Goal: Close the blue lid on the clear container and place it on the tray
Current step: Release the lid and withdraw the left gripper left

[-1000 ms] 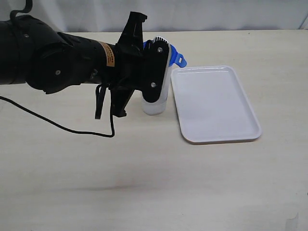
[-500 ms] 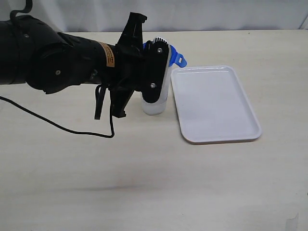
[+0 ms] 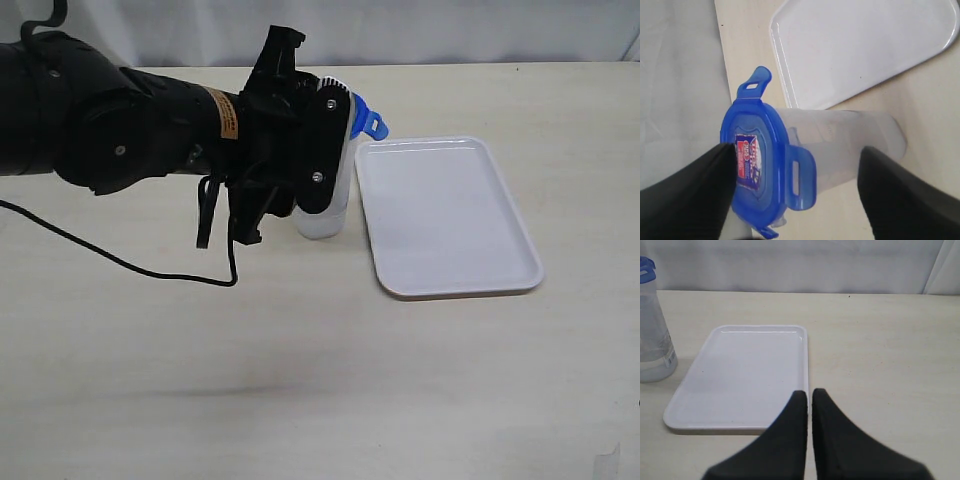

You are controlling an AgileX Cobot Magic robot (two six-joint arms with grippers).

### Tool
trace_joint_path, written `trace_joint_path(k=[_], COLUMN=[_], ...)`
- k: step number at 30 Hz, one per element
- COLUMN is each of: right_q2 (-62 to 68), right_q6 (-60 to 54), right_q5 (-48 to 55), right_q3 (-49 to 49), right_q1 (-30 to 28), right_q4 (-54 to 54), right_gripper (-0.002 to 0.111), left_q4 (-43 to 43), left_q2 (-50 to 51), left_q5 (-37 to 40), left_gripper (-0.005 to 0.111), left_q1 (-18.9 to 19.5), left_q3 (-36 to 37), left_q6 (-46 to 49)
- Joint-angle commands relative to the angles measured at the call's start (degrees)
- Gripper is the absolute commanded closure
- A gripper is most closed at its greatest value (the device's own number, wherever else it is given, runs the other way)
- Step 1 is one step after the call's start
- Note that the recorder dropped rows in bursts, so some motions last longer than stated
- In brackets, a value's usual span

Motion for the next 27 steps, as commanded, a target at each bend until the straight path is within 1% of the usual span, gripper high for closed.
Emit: trace_joint_path(k=[1,5,11,14,17,19,20,21,22,23,24,25,26,27], right_q2=[-0.25,-0.25,-0.25,-0.25,-0.25,-0.25,-0.25,-0.25,-0.25,-0.25,-0.25,-0.25,-0.25,-0.25], right_q6=[-0.32,-0.32,-0.32,-0.32,-0.32,-0.32,-0.32,-0.32,-0.32,-0.32,-0.32,-0.32,-0.32,-0.32], right_q5=[-0.17,-0.17,-0.17,-0.17,-0.17,-0.17,-0.17,-0.17,-0.17,-0.17,-0.17,-0.17,-0.17,-0.17], right_q3=[0.09,0.09,0.09,0.09,0.09,0.09,0.09,0.09,0.09,0.09,0.09,0.09,0.09,0.09], right_q1=[-0.35,-0.35,-0.35,-0.35,-0.35,-0.35,-0.35,-0.35,-0.35,-0.35,-0.35,-0.35,-0.35,-0.35], right_q4=[0.05,0.05,0.05,0.05,0.05,0.05,0.05,0.05,0.05,0.05,0.05,0.05,0.05,0.05], right_gripper=[0.104,0.104,0.104,0.104,0.104,0.104,0.104,0.104,0.104,0.104,0.104,0.104,0.104,0.104], left_q4=[-0.60,-0.60,-0.60,-0.60,-0.60,-0.60,-0.60,-0.60,-0.60,-0.60,-0.60,-0.60,-0.60,-0.60], left_q2=[-0.84,-2.92,-6.29,-7.72,-8.45,-8.61,-8.33,-8.05,-7.14,-6.53,-5.19,-4.67,-2.78,-1.94], left_q5=[0.36,0.36,1.65,4.72,5.02,2.39,-1.29,-2.86,-5.03,-5.43,-6.99,-8.10,-11.61,-13.59], left_gripper=[0.040,0.040,0.040,0.041,0.041,0.044,0.055,0.062,0.080,0.090,0.107,0.107,0.107,0.107], left_q1=[0.22,0.79,6.09,8.49,10.70,12.21,14.22,15.10,16.99,17.79,19.26,19.80,21.06,21.50], left_q3=[-0.44,-0.44,-0.44,-0.44,-0.44,-0.44,-0.44,-0.44,-0.44,-0.44,-0.44,-0.44,-0.44,-0.44], left_q6=[-0.59,-2.01,-8.74,-12.70,-18.71,-27.82,-37.49,-40.47,-44.16,-44.54,-45.13,-45.54,-46.71,-46.89])
